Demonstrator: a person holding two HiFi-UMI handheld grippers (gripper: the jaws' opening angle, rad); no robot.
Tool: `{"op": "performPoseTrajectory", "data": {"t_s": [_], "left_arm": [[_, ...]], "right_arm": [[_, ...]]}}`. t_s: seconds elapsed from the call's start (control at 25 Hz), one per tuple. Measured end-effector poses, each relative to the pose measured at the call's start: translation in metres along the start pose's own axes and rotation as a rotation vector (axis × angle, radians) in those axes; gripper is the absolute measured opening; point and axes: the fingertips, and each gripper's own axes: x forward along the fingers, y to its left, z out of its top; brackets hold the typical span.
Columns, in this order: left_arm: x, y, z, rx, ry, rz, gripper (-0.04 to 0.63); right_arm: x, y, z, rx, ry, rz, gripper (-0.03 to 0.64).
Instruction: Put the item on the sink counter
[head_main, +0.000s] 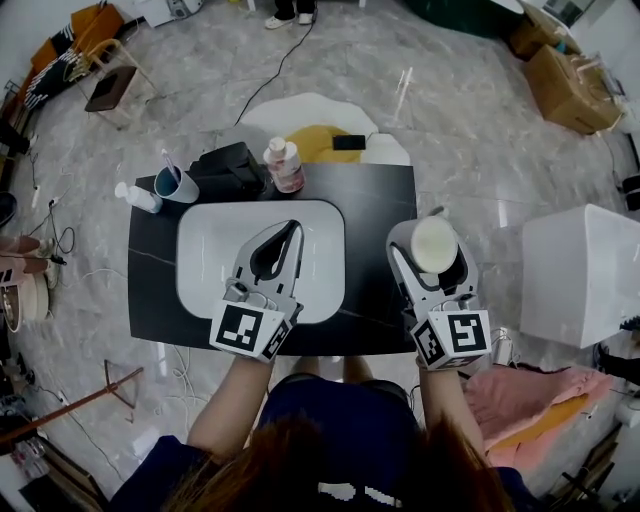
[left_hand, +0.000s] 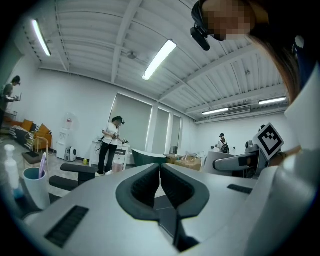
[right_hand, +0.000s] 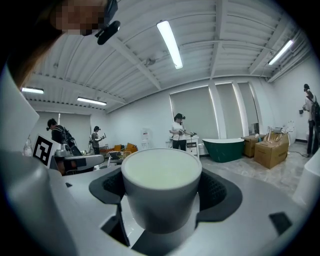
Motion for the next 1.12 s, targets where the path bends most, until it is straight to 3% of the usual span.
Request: {"op": "performPoseTrajectory", "data": {"t_s": [0.56, 1.12], "left_arm": [[0.024, 0.011, -0.045, -0.017, 0.07, 0.013, 0.025], [0.031, 0.015, -0.072, -0.041, 0.125, 0.012, 0.025]], "right_arm": [[0.034, -0.013, -0.074, -0.017, 0.138, 0.0, 0.436], [0.059, -0.019, -0.153, -0.1, 0.286, 0.009, 0.436]]}}
